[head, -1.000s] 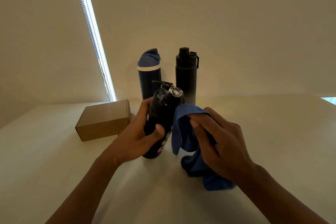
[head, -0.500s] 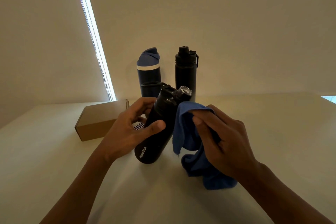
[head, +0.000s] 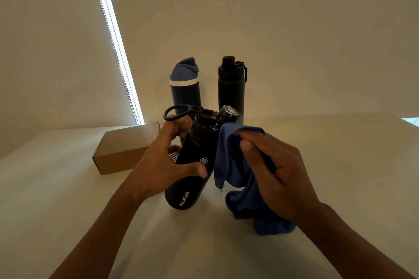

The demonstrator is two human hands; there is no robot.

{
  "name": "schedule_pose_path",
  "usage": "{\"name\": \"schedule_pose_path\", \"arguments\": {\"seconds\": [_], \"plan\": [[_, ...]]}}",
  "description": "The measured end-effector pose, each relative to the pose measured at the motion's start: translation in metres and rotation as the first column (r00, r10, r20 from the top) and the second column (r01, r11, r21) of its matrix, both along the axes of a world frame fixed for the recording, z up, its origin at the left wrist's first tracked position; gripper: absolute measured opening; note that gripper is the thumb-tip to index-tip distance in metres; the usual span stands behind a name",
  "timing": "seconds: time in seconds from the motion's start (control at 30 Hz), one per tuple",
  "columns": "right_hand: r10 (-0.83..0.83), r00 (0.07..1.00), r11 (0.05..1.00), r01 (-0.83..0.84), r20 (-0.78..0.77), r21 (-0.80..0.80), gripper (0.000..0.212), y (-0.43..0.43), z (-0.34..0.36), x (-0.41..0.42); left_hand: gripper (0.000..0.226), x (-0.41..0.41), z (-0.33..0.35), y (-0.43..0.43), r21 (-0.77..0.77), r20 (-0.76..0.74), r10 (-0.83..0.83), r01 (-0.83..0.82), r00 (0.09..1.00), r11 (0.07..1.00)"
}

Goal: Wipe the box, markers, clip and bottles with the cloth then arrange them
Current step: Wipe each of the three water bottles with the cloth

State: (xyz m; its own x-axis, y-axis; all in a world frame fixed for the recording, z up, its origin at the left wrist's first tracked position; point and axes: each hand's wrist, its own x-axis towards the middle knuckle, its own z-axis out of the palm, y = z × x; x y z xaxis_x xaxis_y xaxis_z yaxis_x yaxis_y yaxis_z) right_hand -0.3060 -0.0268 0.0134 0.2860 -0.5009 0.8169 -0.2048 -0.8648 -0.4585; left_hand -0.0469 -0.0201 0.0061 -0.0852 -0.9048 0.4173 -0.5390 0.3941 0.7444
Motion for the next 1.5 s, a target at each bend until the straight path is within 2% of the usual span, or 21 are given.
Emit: {"name": "schedule_pose_path", "arguments": {"seconds": [0.1,0.13,0.43,0.7,1.0,1.17,1.37,1.5], "plan": [[-0.009,1.000,1.000,0.009,-0.013,-0.002,0.024,-0.003,0.001,-0.004,0.058,0.006,0.008,0.007,0.060,-0.027,-0.068,0.070,0.997,0.996],[-0.016,1.000,1.000,0.015,-0.017,-0.010,0.024,-0.004,0.001,-0.005,0.055,0.009,0.010,0.009,0.069,-0.022,-0.078,0.079,0.997,0.994],[-0.023,0.999,0.999,0.021,-0.043,-0.041,0.024,-0.004,0.002,-0.006,0.057,-0.003,0.014,0.014,0.050,-0.033,-0.112,0.114,0.993,0.992],[0.035,0.999,0.998,-0.036,-0.032,-0.043,0.028,0.002,0.006,0.002,0.056,-0.005,0.017,0.013,0.025,-0.050,-0.086,0.087,0.995,0.996],[0.004,0.999,0.999,-0.005,-0.041,-0.045,0.029,-0.008,-0.001,-0.010,0.054,-0.009,0.017,0.013,0.011,-0.073,-0.063,0.064,0.995,0.998],[0.066,0.997,0.997,-0.066,-0.027,-0.029,0.024,-0.003,-0.002,0.004,0.069,-0.006,0.013,0.011,-0.020,-0.119,-0.053,0.051,0.991,0.998],[-0.035,0.998,0.996,0.031,-0.053,-0.085,0.028,-0.008,0.001,-0.012,0.060,-0.009,0.015,0.011,-0.057,-0.109,-0.025,0.019,0.994,0.998],[0.000,1.000,0.999,-0.001,-0.022,-0.047,0.026,-0.006,0.002,-0.010,0.062,-0.009,0.014,0.011,-0.033,-0.099,-0.040,0.037,0.994,0.999]]}}
